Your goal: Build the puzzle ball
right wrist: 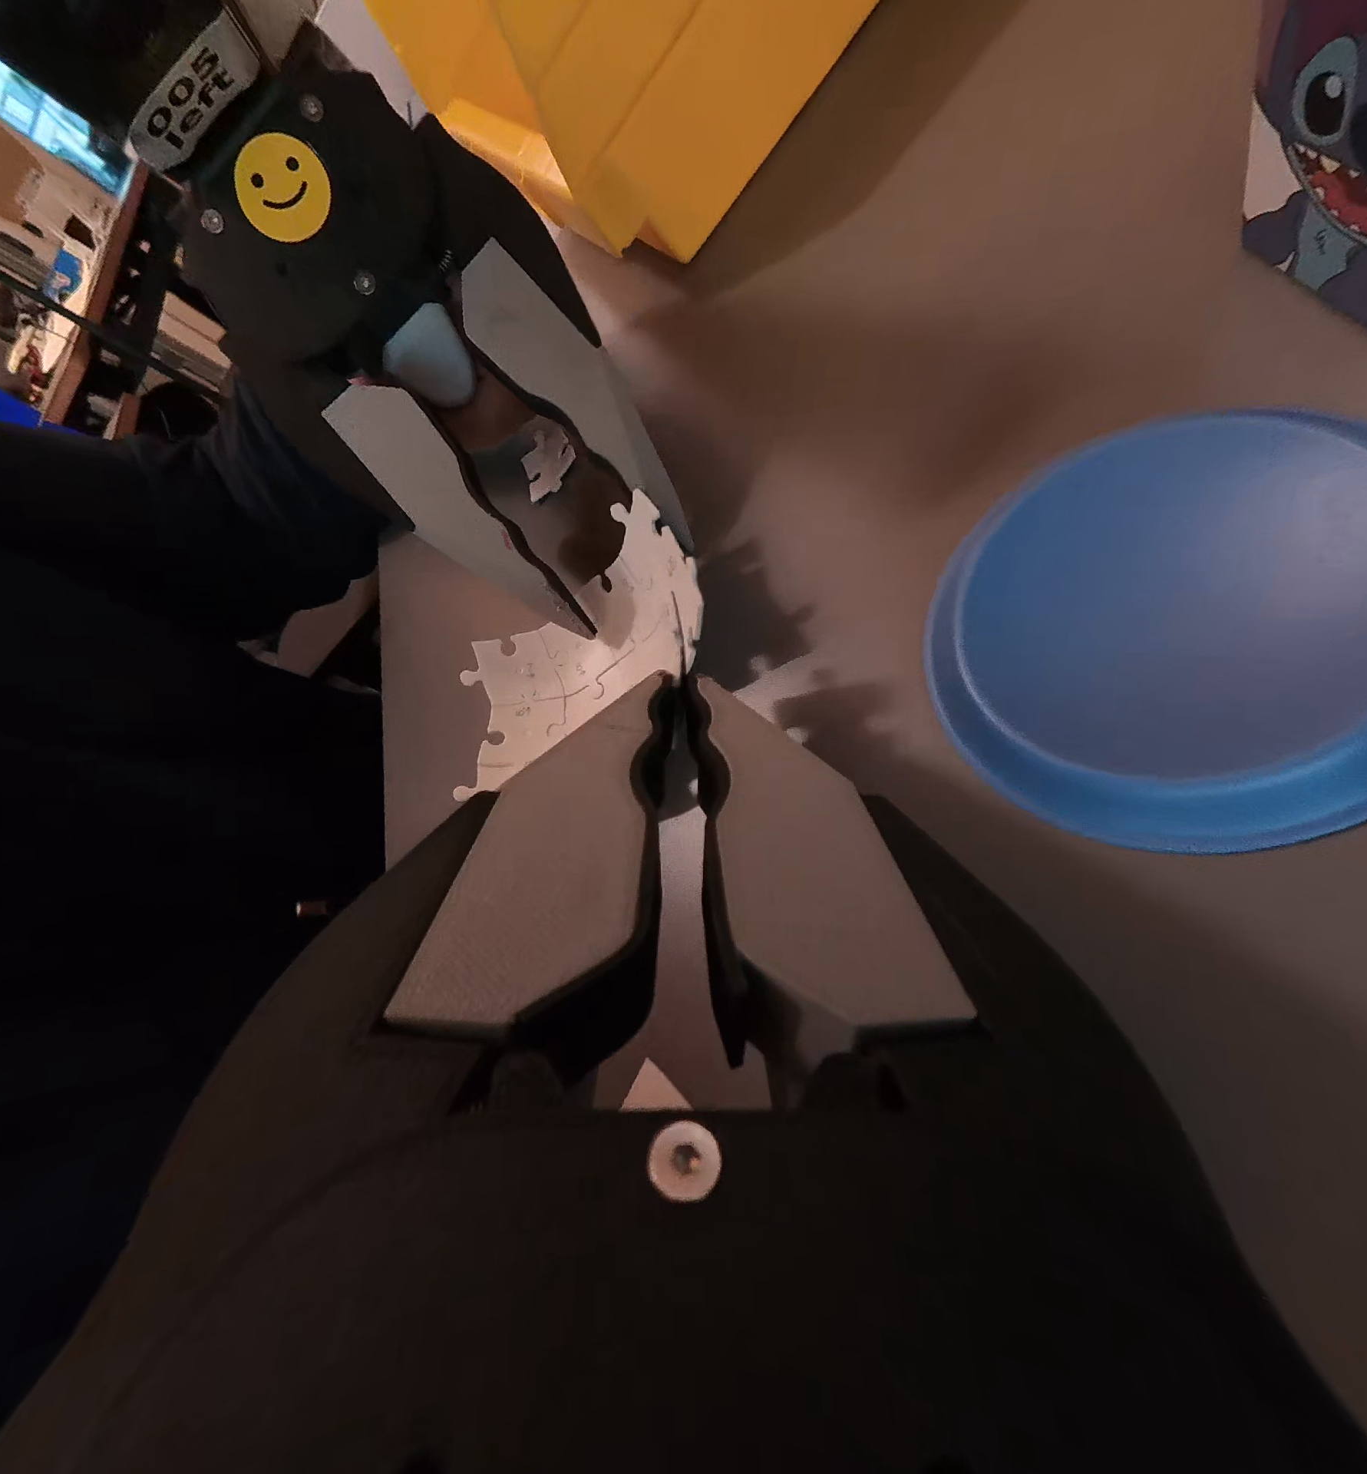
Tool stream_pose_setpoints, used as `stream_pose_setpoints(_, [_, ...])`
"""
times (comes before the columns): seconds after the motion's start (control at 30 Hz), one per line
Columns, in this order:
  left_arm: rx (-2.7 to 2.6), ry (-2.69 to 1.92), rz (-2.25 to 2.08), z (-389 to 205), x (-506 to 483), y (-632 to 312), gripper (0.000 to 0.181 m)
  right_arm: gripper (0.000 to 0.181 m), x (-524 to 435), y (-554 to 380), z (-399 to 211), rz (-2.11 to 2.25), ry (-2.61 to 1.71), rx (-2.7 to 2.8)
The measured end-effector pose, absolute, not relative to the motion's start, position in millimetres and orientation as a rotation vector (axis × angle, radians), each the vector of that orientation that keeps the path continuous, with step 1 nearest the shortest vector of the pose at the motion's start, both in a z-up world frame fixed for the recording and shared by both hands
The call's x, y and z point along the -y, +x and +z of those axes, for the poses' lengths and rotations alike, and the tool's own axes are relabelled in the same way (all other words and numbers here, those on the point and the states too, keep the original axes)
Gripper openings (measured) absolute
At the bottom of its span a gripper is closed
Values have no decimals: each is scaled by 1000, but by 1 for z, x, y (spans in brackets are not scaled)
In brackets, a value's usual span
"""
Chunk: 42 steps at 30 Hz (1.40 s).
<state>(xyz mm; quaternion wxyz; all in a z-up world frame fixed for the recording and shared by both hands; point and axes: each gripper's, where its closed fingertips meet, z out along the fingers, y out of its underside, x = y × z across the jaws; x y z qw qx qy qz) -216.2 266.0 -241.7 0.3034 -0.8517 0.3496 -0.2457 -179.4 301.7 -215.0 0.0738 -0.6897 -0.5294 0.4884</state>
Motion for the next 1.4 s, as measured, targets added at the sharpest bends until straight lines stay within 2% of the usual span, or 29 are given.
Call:
stream_pose_setpoints(0.53, [-871, -2244, -659, -241, -270, -217, 38, 0, -295, -178, -215, 1470, -2115, 1628])
stream_pose_setpoints(1.0, [-816, -2240, -778, -239, -268, -209, 15, 0, -292, -179, -213, 1475, -2235, 1679])
stream_pose_setpoints(1.4, [-842, -2247, -778, -241, -265, -208, 19, 0, -286, -178, -208, 1627, -2290, 1653])
